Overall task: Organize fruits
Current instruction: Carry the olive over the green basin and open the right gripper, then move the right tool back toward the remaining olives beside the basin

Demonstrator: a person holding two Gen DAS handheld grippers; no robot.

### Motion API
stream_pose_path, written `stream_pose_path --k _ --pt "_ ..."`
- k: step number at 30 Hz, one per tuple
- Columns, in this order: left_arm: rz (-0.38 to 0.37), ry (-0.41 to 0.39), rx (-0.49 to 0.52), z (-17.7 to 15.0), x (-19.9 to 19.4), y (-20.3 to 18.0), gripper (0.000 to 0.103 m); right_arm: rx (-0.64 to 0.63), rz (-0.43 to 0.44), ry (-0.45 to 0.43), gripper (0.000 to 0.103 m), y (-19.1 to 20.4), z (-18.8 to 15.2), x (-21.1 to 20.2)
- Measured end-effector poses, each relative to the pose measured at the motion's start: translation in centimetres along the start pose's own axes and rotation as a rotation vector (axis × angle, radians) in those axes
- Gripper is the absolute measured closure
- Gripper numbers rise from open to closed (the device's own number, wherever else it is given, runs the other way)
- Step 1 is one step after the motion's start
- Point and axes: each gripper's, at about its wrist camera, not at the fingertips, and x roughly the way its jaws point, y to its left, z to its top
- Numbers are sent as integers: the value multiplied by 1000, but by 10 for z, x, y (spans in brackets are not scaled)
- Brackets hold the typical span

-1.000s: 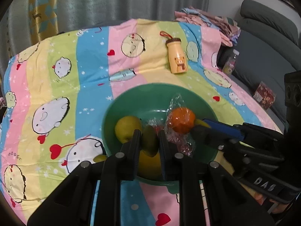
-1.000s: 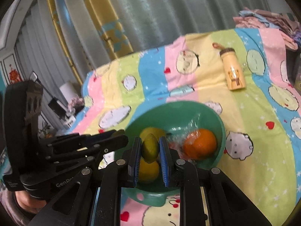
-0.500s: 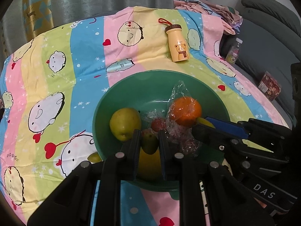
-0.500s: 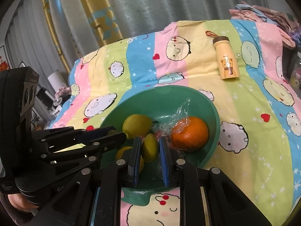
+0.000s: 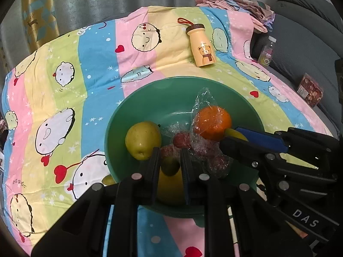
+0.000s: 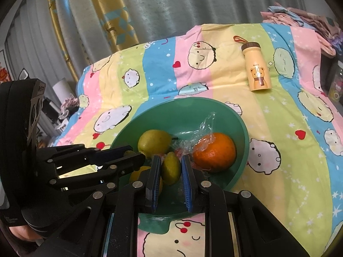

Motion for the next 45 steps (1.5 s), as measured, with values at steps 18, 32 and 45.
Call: stream_pose_path --k 18,32,45 --pt "19 0 17 0 -1 -4 84 1 0 -8 82 -1 3 -4" --pt "38 -11 3 2 -5 0 77 23 -14 -30 82 -3 4 -9" --pt "70 -36 -27 2 -15 6 37 55 -24 -73 62 -6 6 -20"
